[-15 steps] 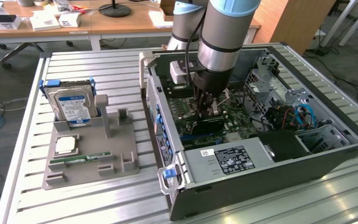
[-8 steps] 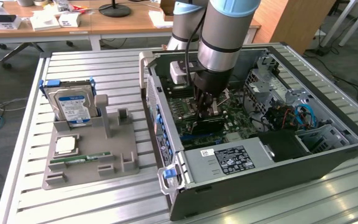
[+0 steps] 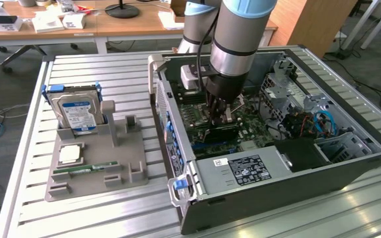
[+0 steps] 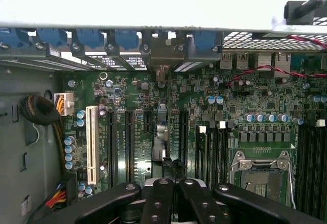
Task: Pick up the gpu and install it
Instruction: 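Press down on the gpu until it lock into place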
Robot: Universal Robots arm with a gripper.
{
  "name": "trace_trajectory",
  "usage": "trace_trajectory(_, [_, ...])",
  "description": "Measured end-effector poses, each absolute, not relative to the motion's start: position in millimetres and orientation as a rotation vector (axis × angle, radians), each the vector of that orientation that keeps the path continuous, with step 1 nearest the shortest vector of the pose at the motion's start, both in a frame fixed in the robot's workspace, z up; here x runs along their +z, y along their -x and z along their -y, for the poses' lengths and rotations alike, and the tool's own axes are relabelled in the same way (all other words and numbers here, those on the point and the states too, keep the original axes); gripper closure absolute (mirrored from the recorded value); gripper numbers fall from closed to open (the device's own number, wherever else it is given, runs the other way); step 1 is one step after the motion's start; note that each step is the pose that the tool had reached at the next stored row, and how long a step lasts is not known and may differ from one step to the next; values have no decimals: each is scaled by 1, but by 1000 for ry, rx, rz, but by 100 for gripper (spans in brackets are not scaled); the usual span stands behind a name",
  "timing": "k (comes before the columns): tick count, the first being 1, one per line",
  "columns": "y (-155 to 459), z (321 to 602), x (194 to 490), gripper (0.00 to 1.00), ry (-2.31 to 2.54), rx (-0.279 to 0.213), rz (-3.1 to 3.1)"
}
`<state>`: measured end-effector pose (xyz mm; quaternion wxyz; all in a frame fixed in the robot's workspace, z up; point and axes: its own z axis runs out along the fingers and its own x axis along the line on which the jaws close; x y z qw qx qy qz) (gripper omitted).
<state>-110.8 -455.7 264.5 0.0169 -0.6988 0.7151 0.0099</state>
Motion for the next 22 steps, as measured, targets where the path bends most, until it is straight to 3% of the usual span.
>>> trace_trajectory(22, [112, 456, 264, 89, 2172, 31, -2223])
